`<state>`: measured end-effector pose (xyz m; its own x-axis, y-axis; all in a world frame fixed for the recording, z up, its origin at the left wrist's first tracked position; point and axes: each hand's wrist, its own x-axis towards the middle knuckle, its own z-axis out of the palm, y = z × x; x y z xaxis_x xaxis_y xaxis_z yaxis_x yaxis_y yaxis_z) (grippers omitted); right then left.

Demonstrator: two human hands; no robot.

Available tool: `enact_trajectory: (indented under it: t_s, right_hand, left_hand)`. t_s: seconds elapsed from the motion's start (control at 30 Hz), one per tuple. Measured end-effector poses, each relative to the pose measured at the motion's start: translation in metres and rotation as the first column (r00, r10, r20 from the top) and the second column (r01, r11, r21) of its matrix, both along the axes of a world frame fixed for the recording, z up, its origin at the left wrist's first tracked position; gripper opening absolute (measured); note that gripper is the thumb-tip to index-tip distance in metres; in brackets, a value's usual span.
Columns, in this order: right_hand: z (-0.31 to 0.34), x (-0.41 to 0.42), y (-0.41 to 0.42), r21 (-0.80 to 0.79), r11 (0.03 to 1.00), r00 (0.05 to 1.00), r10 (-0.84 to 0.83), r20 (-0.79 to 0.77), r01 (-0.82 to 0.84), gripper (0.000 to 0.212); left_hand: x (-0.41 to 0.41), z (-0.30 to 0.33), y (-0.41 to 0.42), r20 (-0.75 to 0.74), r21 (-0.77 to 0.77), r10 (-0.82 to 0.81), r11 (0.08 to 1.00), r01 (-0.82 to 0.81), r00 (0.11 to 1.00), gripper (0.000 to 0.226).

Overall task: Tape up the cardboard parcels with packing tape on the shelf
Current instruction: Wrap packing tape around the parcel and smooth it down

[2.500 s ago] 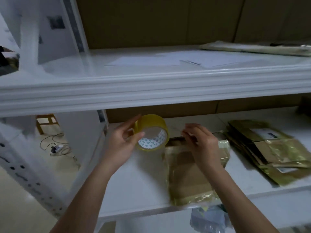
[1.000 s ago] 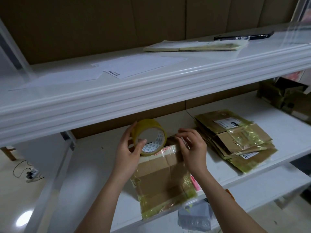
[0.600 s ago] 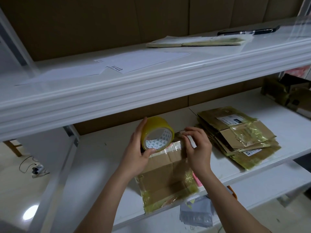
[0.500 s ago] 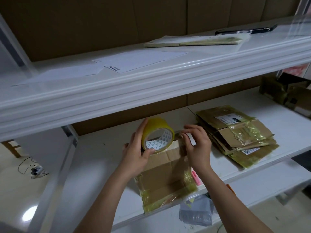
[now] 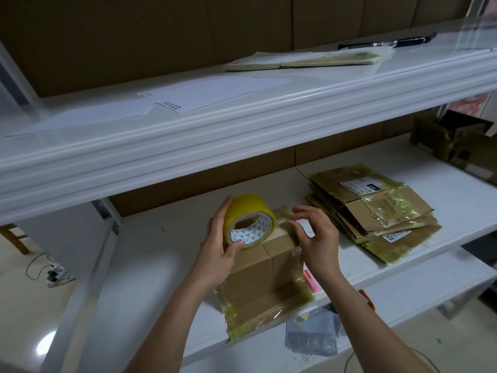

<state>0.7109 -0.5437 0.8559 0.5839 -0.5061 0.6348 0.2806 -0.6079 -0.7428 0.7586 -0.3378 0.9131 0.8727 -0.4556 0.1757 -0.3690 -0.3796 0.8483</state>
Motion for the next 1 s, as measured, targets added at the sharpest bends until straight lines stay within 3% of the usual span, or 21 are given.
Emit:
enact_trajectory:
  t_s: [0.3, 0.47, 0.63, 0.83, 1.0]
  right_hand:
    - [0.001, -0.005, -0.013, 0.037, 0.996, 0.994, 0.086, -0.062, -0.084, 0.013]
    - [-0.001, -0.010, -0.012, 0.325, 0.927, 0.976, 0.212, -0.047, -0.186, 0.013]
    - [0.005, 0.000, -0.011, 0.573, 0.816, 0.993, 0.114, -0.035, -0.074, 0.010]
    - [0.006, 0.003, -0.006, 0.699, 0.705, 0.986, 0.166, 0.004, -0.121, 0.015]
    - [0.007, 0.001, -0.009, 0.708, 0.696, 0.989, 0.145, 0.027, -0.121, 0.011]
  left_hand:
    - [0.005, 0.006, -0.013, -0.016, 0.134, 0.020, 0.991, -0.017, 1.000, 0.096]
    - [0.006, 0.006, -0.014, -0.008, 0.137, 0.034, 0.990, -0.033, 0.999, 0.094]
    - [0.005, 0.006, -0.019, 0.034, 0.109, -0.002, 0.994, -0.001, 0.999, 0.091]
    - [0.004, 0.005, -0.033, 0.068, 0.059, -0.026, 0.998, 0.022, 0.997, 0.089]
    - [0.004, 0.000, -0.037, 0.062, 0.042, -0.035, 0.999, 0.032, 0.997, 0.086]
